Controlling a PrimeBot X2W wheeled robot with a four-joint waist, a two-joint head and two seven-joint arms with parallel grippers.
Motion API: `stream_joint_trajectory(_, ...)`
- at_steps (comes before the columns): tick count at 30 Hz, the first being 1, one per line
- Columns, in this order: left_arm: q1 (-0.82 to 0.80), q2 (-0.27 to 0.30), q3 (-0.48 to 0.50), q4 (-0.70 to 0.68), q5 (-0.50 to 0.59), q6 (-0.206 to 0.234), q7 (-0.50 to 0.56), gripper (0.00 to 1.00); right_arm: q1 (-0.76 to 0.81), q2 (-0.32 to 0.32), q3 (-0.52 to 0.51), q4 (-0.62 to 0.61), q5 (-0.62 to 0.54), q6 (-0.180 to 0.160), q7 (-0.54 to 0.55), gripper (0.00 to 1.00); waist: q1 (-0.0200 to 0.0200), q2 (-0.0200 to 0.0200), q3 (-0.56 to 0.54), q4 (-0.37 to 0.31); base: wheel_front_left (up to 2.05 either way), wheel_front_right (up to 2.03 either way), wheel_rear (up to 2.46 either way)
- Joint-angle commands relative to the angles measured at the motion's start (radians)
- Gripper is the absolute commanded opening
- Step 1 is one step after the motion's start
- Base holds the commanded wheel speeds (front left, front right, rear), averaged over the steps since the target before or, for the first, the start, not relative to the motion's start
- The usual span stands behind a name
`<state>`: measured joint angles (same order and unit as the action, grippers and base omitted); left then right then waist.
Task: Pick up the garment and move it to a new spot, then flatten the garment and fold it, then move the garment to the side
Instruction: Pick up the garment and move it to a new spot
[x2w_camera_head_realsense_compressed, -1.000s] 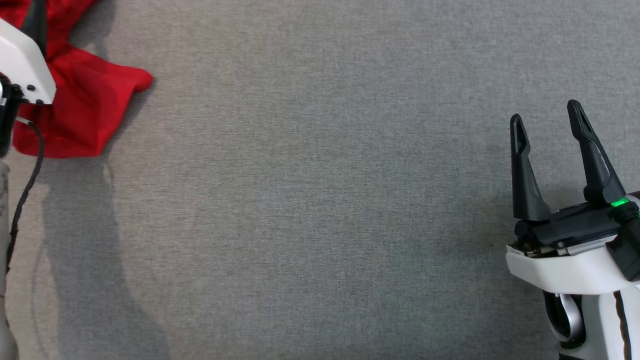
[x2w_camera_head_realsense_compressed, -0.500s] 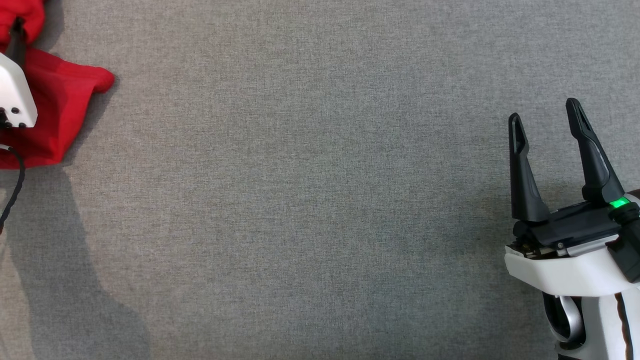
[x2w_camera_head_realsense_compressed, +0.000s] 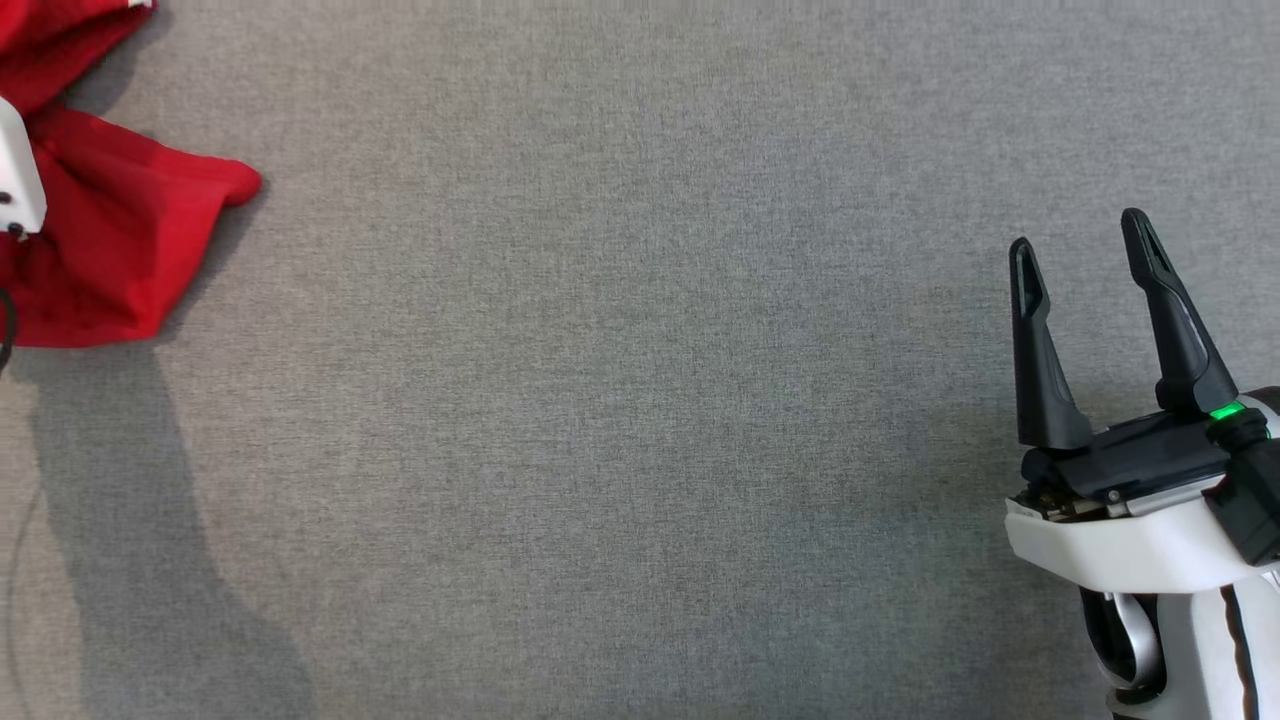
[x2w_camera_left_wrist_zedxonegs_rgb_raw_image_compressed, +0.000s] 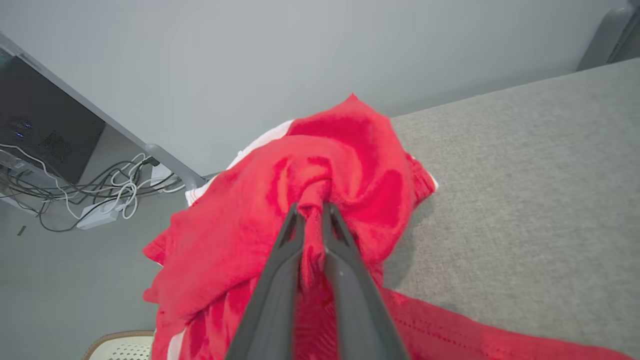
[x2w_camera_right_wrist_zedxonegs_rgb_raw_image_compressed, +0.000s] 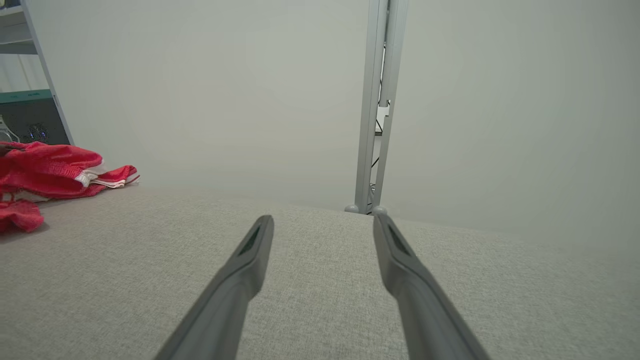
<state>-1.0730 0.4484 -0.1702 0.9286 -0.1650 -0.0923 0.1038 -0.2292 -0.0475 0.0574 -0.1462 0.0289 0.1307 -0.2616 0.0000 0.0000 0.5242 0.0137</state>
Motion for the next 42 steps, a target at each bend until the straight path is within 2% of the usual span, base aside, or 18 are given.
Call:
stream_joint_trajectory(1,-0.015,0.006,-0.002,-0.006,0.005,0.005,-0.006,0.00,0.009,-0.005,-0.002,0.004,0.006,0.000,-0.005,1.00,0.0000,0.0000,-0.021,0.004,0.00,0.00,0.00)
stream_joint_trajectory(10,-0.054,0.016,-0.056,-0.061,0.037,-0.005,-0.045,0.00,0.041,-0.006,-0.004,0.029,0.036,0.000,-0.005,1.00,0.0000,0.0000,-0.162,0.001,0.00,0.00,0.00)
stream_joint_trajectory(19,-0.072,-0.030,-0.150,-0.154,0.037,-0.029,-0.062,0.00,0.100,-0.006,-0.028,0.050,0.071,0.000,-0.005,1.00,0.0000,0.0000,-0.299,-0.033,0.00,0.00,0.00)
stream_joint_trajectory(24,-0.031,-0.088,-0.254,-0.237,-0.004,-0.038,-0.057,0.00,0.126,-0.006,-0.041,0.060,0.082,0.000,-0.005,1.00,0.0000,0.0000,-0.350,-0.064,0.00,0.00,0.00)
stream_joint_trajectory(30,0.018,-0.151,-0.422,-0.375,-0.133,-0.036,-0.039,0.00,0.153,-0.005,-0.070,0.065,0.091,0.000,-0.005,1.00,0.0000,0.0000,-0.388,-0.106,0.00,0.00,0.00)
stream_joint_trajectory(33,0.039,-0.180,-0.458,-0.414,-0.175,-0.036,-0.042,0.00,0.160,-0.006,-0.078,0.066,0.094,0.000,-0.005,1.00,0.0000,0.0000,-0.393,-0.118,0.00,0.00,0.00)
stream_joint_trajectory(38,0.103,-0.278,-0.491,-0.474,-0.255,-0.033,-0.079,0.00,0.166,-0.006,-0.085,0.068,0.100,0.000,-0.005,1.00,0.0000,0.0000,-0.391,-0.145,0.00,0.00,0.00)
stream_joint_trajectory(42,0.205,-0.358,-0.494,-0.452,-0.347,-0.019,-0.099,0.00,0.165,-0.005,-0.082,0.069,0.108,0.000,-0.005,1.00,0.0000,0.0000,-0.377,-0.160,0.00,0.00,0.00)
